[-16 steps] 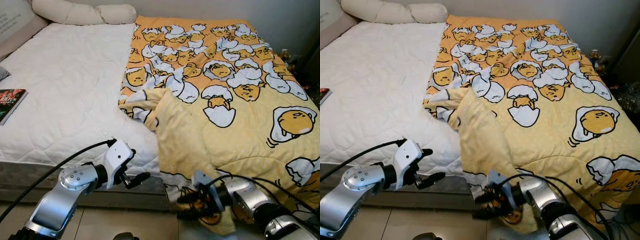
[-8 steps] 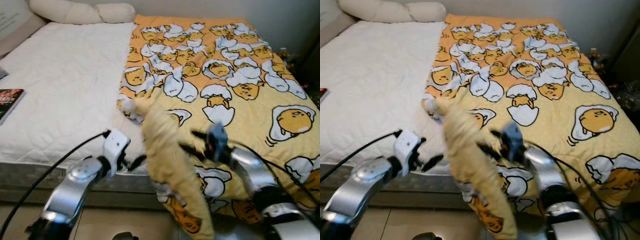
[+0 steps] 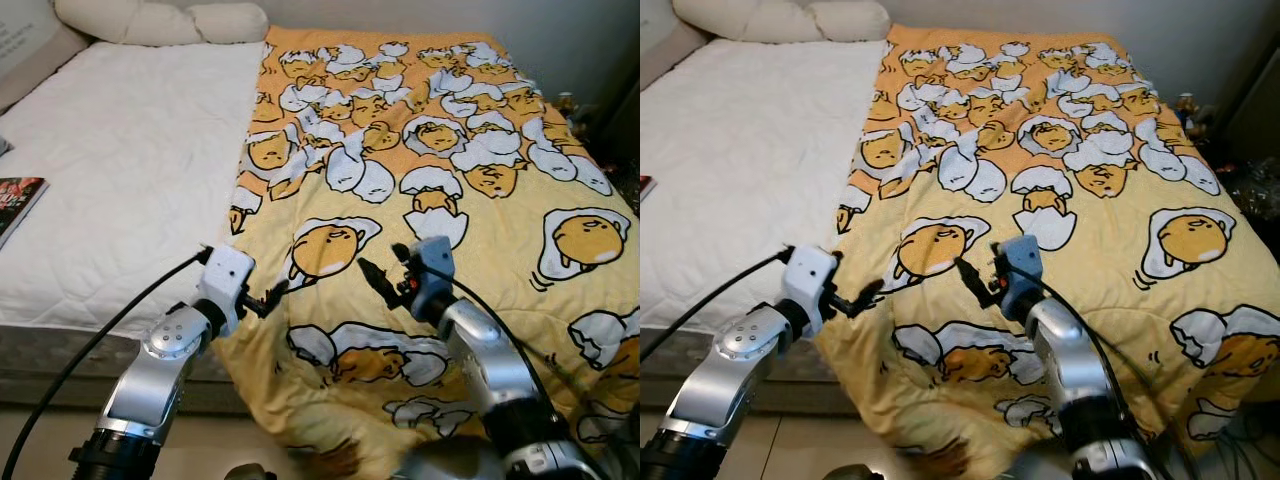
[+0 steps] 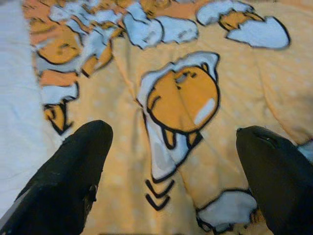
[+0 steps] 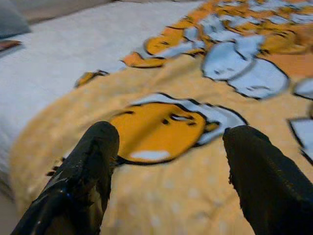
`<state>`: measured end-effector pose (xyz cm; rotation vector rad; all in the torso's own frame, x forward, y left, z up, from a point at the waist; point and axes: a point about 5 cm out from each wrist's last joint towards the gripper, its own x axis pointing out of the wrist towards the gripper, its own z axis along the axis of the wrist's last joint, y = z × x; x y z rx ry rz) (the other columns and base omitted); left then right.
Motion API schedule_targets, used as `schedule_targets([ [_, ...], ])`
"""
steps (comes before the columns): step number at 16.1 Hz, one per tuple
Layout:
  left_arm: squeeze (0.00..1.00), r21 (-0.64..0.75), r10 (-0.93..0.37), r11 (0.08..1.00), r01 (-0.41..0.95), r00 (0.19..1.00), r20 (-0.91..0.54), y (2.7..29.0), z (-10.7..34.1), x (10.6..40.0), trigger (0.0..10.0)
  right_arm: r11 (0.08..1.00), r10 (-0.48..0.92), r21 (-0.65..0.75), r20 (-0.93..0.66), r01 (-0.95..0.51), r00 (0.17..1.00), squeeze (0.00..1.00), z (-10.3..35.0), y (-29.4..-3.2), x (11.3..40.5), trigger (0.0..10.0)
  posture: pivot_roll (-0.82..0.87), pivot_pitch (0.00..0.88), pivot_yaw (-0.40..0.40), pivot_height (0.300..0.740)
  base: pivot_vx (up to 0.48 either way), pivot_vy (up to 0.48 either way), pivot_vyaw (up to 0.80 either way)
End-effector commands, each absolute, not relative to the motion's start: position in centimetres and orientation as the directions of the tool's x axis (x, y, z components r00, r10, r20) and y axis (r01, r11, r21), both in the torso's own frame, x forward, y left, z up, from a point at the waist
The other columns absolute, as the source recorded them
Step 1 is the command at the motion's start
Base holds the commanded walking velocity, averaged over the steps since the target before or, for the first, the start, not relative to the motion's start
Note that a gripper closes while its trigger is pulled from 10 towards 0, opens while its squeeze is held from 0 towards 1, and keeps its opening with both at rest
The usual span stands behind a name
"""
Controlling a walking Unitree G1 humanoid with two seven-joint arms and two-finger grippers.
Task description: Clean up the room
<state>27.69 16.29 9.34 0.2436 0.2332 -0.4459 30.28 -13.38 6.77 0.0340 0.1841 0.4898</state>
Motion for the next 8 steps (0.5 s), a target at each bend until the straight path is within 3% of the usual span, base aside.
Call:
schedule_targets([
  [1, 0.00, 0.190, -0.361, 0.893, 0.408, 0.902, -0.237, 16.6, 9.7, 27.5, 10.0, 0.912, 0.410, 0.087, -0.156, -0.401, 0.898, 0.00, 6.9, -13.7, 30.1, 10.0, 0.03, 0.000, 0.007, 0.740, 0.000, 0.000, 0.00],
  [3, 0.00, 0.176, -0.336, 0.909, 0.377, 0.915, -0.223, 17.0, 9.7, 27.2, 10.0, 0.946, 0.322, 0.096, -0.173, -0.310, 0.931, 0.00, 6.6, -14.3, 29.6, 10.0, 0.03, 0.000, 0.006, 0.740, 0.000, 0.000, 0.00],
  [6, 0.00, 0.178, -0.318, 0.916, 0.359, 0.922, -0.221, 17.3, 9.6, 26.8, 10.0, 0.959, 0.279, 0.108, -0.198, -0.262, 0.940, 0.00, 6.3, -14.7, 29.0, 10.0, 0.03, 0.000, 0.009, 0.740, 0.000, 0.285, 0.00],
  [8, 0.00, 0.176, -0.307, 0.921, 0.348, 0.925, -0.223, 17.7, 9.5, 26.6, 10.0, 0.960, 0.278, 0.100, -0.201, -0.262, 0.939, 0.00, 6.2, -14.5, 28.3, 10.0, 0.03, 0.000, 0.021, 0.740, 0.000, 0.338, -0.54],
])
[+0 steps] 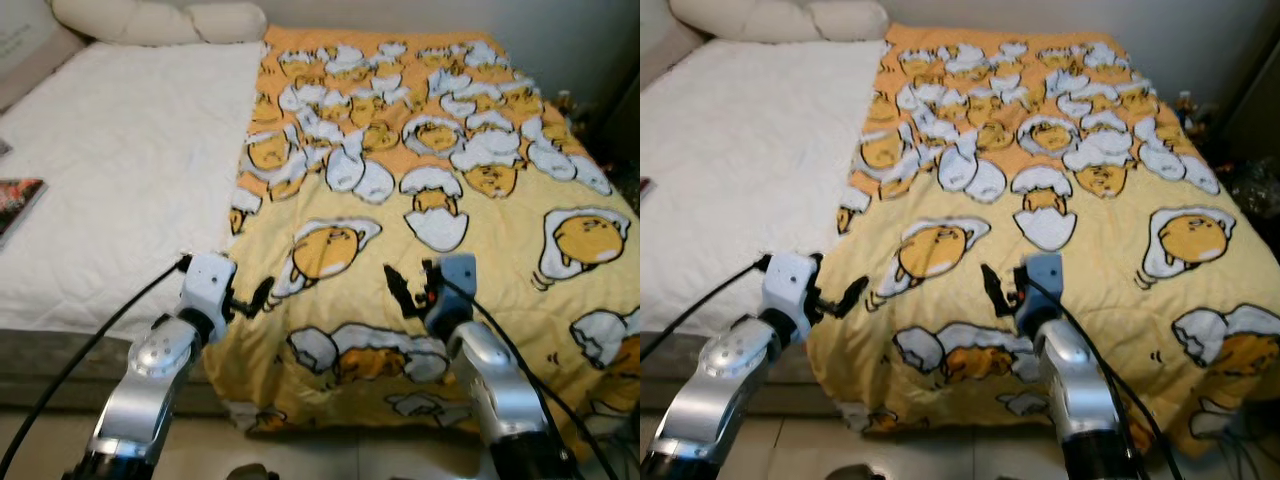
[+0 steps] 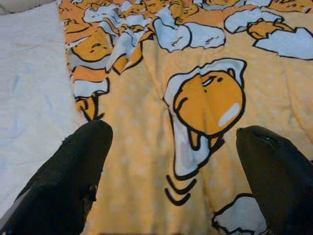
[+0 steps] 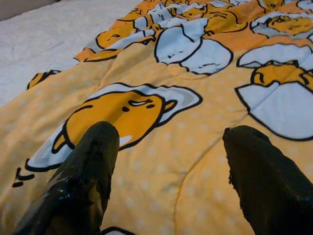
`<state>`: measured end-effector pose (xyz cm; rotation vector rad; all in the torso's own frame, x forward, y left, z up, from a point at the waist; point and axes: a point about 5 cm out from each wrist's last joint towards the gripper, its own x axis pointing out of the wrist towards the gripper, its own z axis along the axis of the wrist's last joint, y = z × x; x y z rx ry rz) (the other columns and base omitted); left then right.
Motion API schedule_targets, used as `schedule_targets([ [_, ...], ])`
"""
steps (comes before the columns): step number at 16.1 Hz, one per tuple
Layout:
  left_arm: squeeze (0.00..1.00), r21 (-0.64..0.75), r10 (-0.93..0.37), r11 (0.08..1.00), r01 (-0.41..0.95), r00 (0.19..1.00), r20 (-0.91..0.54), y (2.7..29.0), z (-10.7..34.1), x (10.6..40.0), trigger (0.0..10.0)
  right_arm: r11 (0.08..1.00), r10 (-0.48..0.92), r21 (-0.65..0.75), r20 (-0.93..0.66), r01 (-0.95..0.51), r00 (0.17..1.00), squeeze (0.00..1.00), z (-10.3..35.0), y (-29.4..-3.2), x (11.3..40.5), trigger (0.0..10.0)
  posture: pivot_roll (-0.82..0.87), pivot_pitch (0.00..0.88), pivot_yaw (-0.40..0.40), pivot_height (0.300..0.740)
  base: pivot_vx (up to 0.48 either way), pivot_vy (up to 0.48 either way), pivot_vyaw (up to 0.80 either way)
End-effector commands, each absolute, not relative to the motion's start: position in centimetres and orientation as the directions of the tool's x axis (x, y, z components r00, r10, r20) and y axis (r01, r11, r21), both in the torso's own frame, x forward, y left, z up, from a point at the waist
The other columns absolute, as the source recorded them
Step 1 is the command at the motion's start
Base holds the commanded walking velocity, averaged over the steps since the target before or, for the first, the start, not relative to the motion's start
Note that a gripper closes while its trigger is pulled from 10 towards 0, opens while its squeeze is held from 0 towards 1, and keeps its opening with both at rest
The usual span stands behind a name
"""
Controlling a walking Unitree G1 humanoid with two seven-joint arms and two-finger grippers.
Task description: Clean up the room
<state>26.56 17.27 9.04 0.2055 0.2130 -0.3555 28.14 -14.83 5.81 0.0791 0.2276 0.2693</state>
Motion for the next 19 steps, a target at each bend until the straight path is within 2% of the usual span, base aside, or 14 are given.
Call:
schedule_targets([
  [1, 0.00, 0.177, -0.301, 0.923, 0.342, 0.927, -0.224, 17.8, 9.5, 26.6, 10.0, 0.961, 0.274, 0.097, -0.199, -0.260, 0.941, 0.00, 6.3, -14.5, 28.1, 10.0, 0.03, 0.000, 0.025, 0.740, 0.000, 0.345, 0.00],
  [9, 0.00, 0.206, -0.261, 0.929, 0.306, 0.940, -0.221, 18.5, 9.7, 26.4, 10.0, 0.973, 0.231, 0.074, -0.208, -0.220, 0.950, 0.00, 6.5, -14.7, 28.3, 10.0, 0.04, 0.000, 0.021, 0.740, 0.000, 0.302, 0.00],
  [13, 0.00, 0.217, -0.230, 0.936, 0.277, 0.949, -0.217, 18.6, 9.8, 26.6, 10.0, 0.974, 0.225, 0.075, -0.204, -0.213, 0.953, 0.00, 6.6, -14.7, 29.0, 10.0, 0.05, 0.000, 0.004, 0.740, 0.000, -0.450, 0.00],
  [19, 0.00, 0.219, -0.221, 0.939, 0.264, 0.954, -0.202, 18.1, 9.9, 26.8, 10.0, 0.975, 0.222, 0.062, -0.212, -0.214, 0.952, 0.00, 6.3, -14.7, 29.5, 10.0, 0.05, 0.000, -0.010, 0.740, 0.000, -0.262, 0.00],
])
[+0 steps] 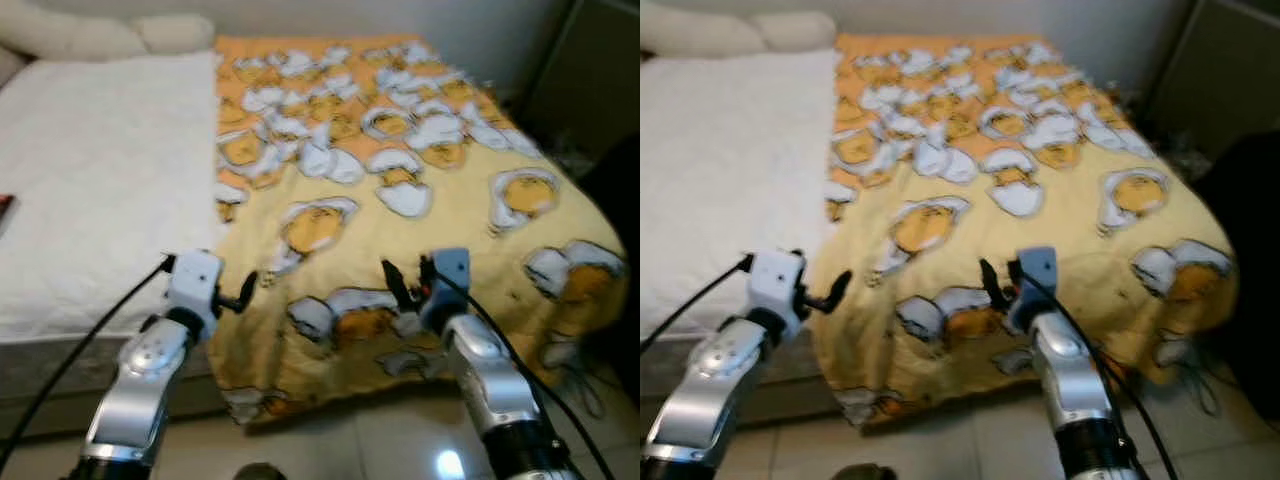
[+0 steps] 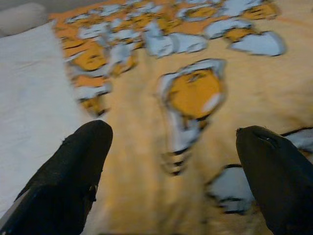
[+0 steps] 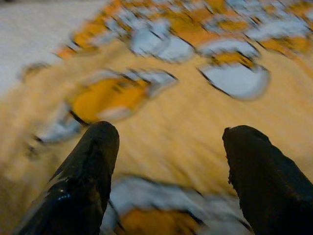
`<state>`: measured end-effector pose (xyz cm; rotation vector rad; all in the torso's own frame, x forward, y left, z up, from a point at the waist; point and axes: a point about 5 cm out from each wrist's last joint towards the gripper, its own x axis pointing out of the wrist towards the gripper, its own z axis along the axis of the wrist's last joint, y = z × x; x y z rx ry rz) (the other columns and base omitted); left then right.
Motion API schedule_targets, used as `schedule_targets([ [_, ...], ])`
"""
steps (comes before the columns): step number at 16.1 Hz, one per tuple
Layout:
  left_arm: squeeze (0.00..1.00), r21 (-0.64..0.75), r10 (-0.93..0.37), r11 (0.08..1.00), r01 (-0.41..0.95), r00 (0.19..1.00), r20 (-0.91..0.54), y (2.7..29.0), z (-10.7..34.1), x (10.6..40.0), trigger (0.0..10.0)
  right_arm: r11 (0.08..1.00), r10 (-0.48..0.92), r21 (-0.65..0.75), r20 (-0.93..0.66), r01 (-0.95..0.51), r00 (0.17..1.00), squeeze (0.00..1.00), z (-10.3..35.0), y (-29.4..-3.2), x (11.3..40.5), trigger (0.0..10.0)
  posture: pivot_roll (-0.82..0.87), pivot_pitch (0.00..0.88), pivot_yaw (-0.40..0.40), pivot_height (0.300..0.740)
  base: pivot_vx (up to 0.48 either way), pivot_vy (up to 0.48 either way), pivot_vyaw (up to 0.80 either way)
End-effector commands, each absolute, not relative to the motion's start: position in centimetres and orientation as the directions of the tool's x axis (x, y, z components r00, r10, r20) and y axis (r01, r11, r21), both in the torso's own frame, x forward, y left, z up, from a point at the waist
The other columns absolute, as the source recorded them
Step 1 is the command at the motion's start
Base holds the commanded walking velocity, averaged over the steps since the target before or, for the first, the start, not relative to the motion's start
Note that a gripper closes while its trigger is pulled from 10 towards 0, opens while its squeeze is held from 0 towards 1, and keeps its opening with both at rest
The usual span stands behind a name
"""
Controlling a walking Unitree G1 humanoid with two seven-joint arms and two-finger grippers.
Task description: Clean up the room
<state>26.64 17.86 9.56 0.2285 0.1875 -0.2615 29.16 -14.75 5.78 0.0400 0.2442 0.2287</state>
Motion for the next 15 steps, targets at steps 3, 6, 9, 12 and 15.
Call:
schedule_targets([
  [3, 0.00, 0.210, -0.182, 0.953, 0.219, 0.966, -0.185, 18.4, 10.1, 27.3, 10.0, 0.970, 0.243, 0.057, -0.204, -0.236, 0.948, 0.00, 6.4, -14.3, 29.8, 10.0, 0.05, 0.000, -0.013, 0.740, 0.000, 0.000, 0.00],
  [6, 0.00, 0.211, -0.166, 0.956, 0.203, 0.969, -0.182, 18.6, 10.2, 27.6, 10.0, 0.968, 0.250, 0.060, -0.203, -0.243, 0.947, 0.00, 6.4, -14.2, 30.1, 10.0, 0.05, 0.000, -0.018, 0.740, 0.000, 0.000, 0.00],
  [9, 0.00, 0.218, -0.171, 0.954, 0.206, 0.971, -0.169, 18.3, 10.5, 28.0, 10.0, 0.963, 0.268, 0.077, -0.186, -0.258, 0.945, 0.00, 6.7, -13.9, 30.3, 10.0, 0.06, 0.000, -0.020, 0.740, 0.000, 0.000, 0.00],
  [12, 0.00, 0.201, -0.178, 0.957, 0.207, 0.972, -0.155, 17.8, 11.0, 28.3, 10.0, 0.959, 0.283, 0.067, -0.187, -0.276, 0.941, 0.00, 6.8, -13.6, 30.3, 10.0, 0.06, 0.000, -0.025, 0.740, 0.000, -0.319, 0.16],
  [15, 0.00, 0.194, -0.176, 0.960, 0.203, 0.973, -0.149, 17.7, 11.2, 28.4, 10.0, 0.966, 0.258, 0.080, -0.197, -0.247, 0.946, 0.00, 6.6, -14.0, 30.3, 10.0, 0.06, 0.000, -0.021, 0.740, 0.000, -0.396, 0.34],
])
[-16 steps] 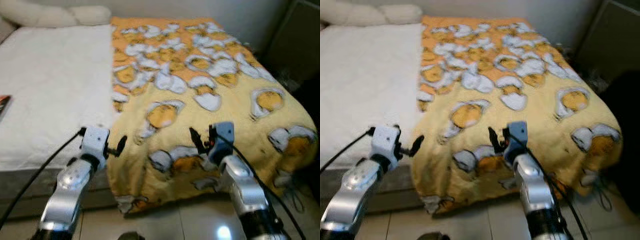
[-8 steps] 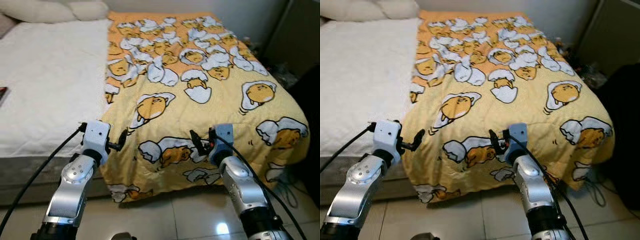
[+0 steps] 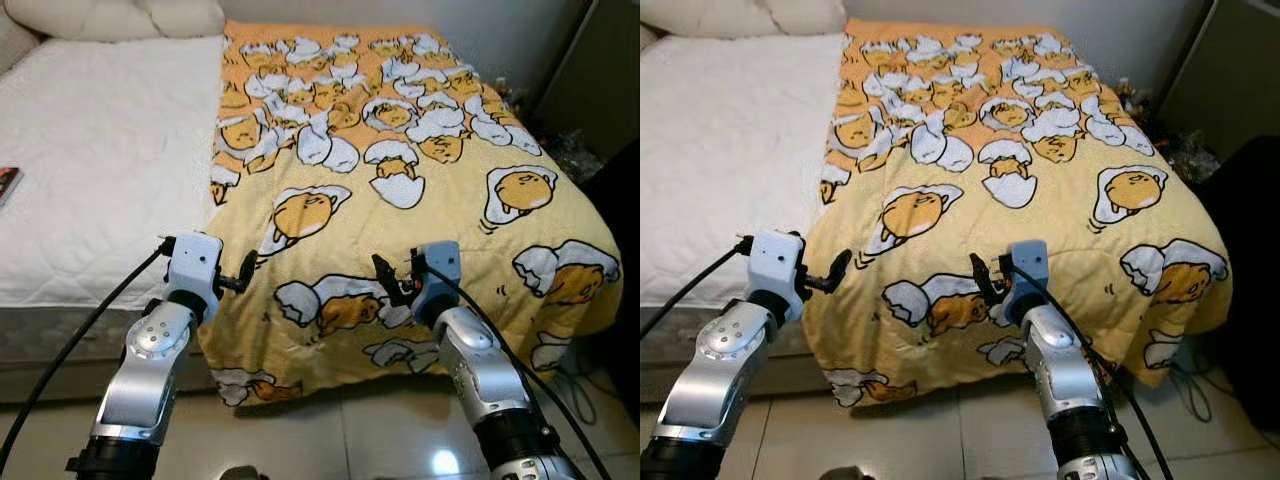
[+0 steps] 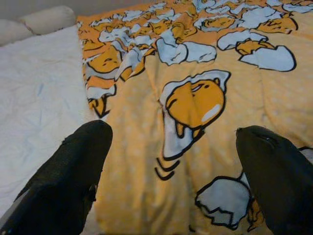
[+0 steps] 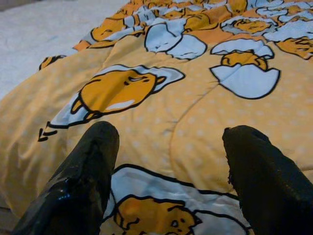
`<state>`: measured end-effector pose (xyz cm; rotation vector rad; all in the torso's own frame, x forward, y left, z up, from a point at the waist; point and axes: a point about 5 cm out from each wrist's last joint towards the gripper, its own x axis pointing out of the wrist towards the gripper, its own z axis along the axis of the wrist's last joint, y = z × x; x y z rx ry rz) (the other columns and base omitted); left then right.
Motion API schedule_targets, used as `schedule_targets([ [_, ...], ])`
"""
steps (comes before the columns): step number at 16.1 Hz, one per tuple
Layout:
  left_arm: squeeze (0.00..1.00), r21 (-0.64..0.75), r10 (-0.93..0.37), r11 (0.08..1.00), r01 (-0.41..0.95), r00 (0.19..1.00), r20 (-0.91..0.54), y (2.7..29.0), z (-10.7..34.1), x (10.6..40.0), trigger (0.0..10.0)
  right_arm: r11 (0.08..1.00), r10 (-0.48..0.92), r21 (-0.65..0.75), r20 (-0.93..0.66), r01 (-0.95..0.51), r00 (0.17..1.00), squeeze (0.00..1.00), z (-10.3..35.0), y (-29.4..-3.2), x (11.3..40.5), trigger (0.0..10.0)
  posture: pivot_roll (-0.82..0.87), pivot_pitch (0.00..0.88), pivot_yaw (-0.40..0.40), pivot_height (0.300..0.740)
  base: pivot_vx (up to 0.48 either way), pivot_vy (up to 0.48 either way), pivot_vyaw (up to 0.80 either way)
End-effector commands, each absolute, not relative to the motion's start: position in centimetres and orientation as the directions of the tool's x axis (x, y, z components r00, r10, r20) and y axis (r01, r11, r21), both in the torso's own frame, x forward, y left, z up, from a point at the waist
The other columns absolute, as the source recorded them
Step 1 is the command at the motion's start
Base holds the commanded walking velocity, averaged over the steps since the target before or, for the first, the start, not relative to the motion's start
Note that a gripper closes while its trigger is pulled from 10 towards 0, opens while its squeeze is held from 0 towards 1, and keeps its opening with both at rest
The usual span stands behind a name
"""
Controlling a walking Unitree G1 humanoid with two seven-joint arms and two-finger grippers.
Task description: Clean up the room
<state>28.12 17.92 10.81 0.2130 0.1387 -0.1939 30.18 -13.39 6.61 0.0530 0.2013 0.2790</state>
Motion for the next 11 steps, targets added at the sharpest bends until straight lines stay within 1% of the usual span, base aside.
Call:
schedule_targets([
  [1, 0.00, 0.191, -0.173, 0.961, 0.199, 0.974, -0.148, 17.69, 11.19, 28.40, 10.0, 0.970, 0.242, 0.081, -0.198, -0.231, 0.950, 0.00, 6.55, -14.18, 30.35, 10.0, 0.06, 0.000, -0.022, 0.740, 0.000, -0.412, 0.00],
  [11, 0.00, 0.191, -0.172, 0.961, 0.201, 0.973, -0.155, 17.66, 10.99, 28.09, 10.0, 0.969, 0.245, 0.083, -0.203, -0.233, 0.948, 0.00, 6.51, -13.95, 30.16, 10.0, 0.06, 0.000, -0.038, 0.740, 0.000, -0.412, 0.00],
])
